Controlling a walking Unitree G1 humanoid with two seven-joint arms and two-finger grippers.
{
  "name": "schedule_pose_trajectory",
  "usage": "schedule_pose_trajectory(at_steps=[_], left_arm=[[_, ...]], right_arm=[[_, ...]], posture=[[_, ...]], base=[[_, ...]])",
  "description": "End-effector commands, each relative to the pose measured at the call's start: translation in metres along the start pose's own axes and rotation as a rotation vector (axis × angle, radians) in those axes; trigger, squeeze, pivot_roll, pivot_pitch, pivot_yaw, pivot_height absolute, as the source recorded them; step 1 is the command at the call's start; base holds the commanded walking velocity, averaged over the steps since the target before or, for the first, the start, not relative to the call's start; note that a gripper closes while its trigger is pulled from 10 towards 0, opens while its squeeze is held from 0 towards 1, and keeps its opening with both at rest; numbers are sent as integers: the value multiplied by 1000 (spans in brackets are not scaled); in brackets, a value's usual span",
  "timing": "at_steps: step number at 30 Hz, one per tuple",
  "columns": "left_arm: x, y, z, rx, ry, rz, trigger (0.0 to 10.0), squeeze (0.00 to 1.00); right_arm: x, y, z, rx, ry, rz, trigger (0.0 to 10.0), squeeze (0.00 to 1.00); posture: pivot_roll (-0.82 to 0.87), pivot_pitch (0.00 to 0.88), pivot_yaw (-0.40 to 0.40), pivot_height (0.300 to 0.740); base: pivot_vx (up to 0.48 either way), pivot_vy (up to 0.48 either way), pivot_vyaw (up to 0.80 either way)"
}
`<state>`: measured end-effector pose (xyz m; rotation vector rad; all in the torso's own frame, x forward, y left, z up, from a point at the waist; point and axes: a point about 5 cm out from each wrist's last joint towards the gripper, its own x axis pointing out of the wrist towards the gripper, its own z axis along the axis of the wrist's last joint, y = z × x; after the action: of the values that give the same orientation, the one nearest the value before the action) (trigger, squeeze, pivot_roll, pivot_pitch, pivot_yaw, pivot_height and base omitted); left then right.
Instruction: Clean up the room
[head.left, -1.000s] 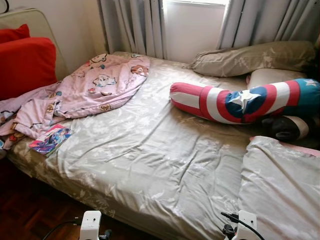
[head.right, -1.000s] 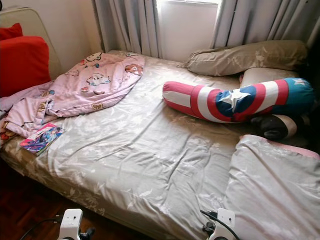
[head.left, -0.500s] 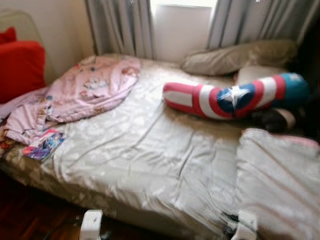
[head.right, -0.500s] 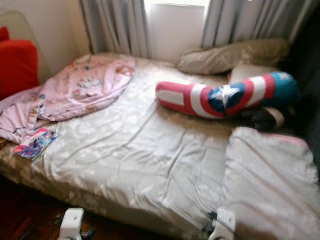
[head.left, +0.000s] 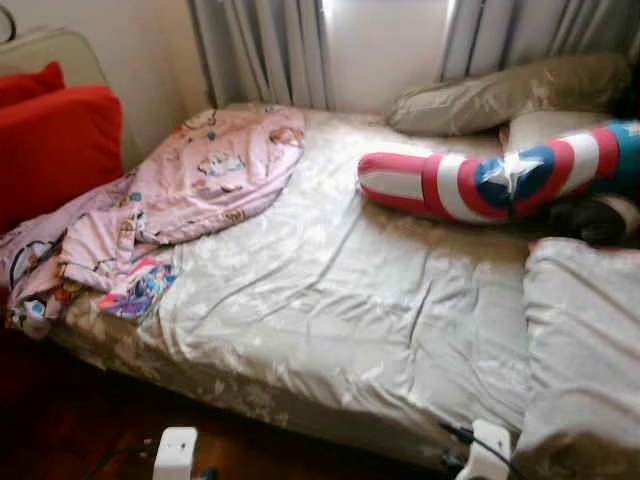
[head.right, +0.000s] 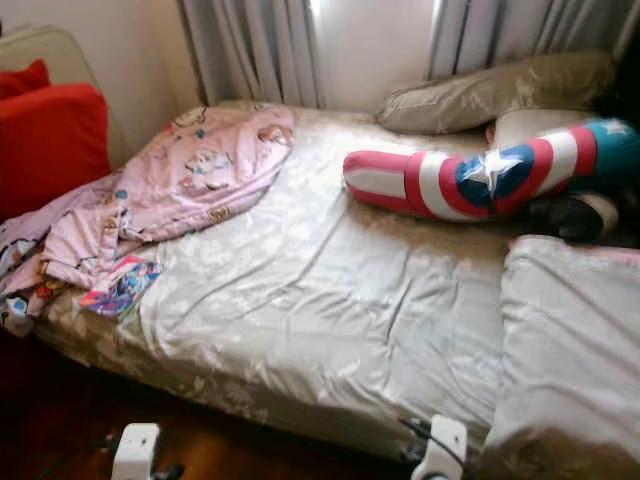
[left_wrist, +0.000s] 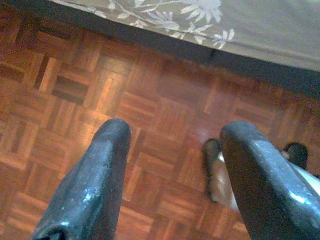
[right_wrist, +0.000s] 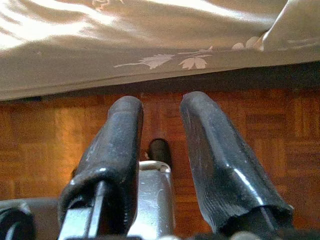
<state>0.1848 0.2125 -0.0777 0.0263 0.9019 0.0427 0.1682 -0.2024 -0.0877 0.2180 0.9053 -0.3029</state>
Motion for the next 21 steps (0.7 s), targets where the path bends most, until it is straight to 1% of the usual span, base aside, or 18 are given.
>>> schedule_pose_trajectory(at_steps=[1,12,14,17,21], left_arm=[[-1,10,0,12,5,27,10000,0],[-1,8,0,3,4,25,10000,0],[-1,8,0,0,4,25,10000,0],[-1,7,0,-3,3,26,10000,0],[-1,6,0,-8,2,26,10000,0]], right_arm=[[1,11,1,13,-3,28,10000,0],[0,7,-3,15,19,11,10000,0],[0,7,-4,26,22,10,10000,0],[0,6,-2,15,10,11,10000,0],[0,6,-1,12,6,17,10000,0]], posture=[[54,24,46,740],[54,0,41,740],[52,0,40,740],[52,0,37,740],[55,0,33,740]], base=[[0,480,0],[0,480,0],[0,480,-800],[0,480,-721],[0,480,0]])
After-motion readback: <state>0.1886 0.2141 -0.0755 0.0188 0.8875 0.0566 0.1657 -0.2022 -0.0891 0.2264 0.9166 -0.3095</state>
